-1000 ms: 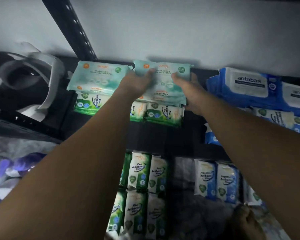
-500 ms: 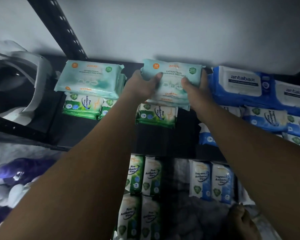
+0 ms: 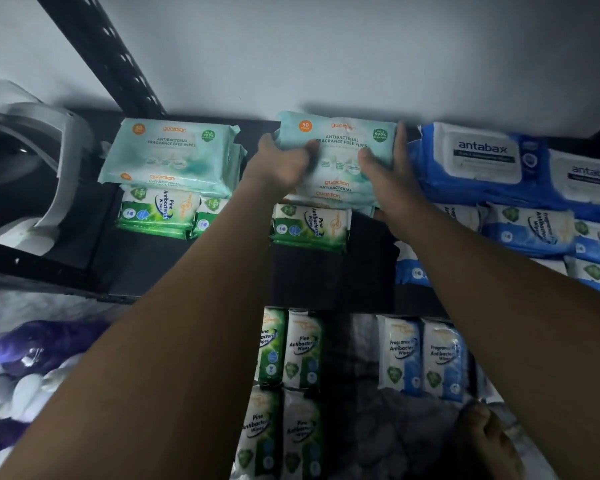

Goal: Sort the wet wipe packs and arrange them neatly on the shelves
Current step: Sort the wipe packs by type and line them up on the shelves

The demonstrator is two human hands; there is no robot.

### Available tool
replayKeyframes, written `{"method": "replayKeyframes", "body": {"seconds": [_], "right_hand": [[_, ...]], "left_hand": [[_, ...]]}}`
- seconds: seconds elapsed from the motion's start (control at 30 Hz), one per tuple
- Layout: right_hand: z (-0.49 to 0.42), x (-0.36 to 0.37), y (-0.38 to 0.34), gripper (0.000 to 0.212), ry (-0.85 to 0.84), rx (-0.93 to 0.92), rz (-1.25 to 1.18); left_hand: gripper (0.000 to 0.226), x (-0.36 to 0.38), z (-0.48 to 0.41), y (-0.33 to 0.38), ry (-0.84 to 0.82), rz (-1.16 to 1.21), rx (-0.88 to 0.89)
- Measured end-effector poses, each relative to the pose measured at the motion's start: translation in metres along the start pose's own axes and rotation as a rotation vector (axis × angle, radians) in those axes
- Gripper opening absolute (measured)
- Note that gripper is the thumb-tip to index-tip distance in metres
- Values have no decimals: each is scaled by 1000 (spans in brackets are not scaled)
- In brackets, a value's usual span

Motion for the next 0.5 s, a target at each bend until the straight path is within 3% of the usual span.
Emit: {"method": "replayKeyframes", "body": {"seconds": [0.1,0.23,0.33,0.5], "right_hand": [[2,5,0,107,-26,-1,-15],[6,9,-2,115,-27,-40,23],[11,9,-8,105,-29,-105,10],[36,12,-29,84,-24,-165,15]], "left_hand": [[69,-5,-3,2,-2,35,70],[83,-3,5,7,17,15,206],[79,-1,16,18,36,-70,306],[75,-5,40,30,75,-96,326]]}}
Point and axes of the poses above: each hand's wrist, its own z-axis away from the middle knuckle, its own x-axis out of the palm, y = z × x, the point moved 9 cm from there along -z, towards the middle knuckle, and after that the axes turned 10 degrees about -y, right-handed, at the moved point
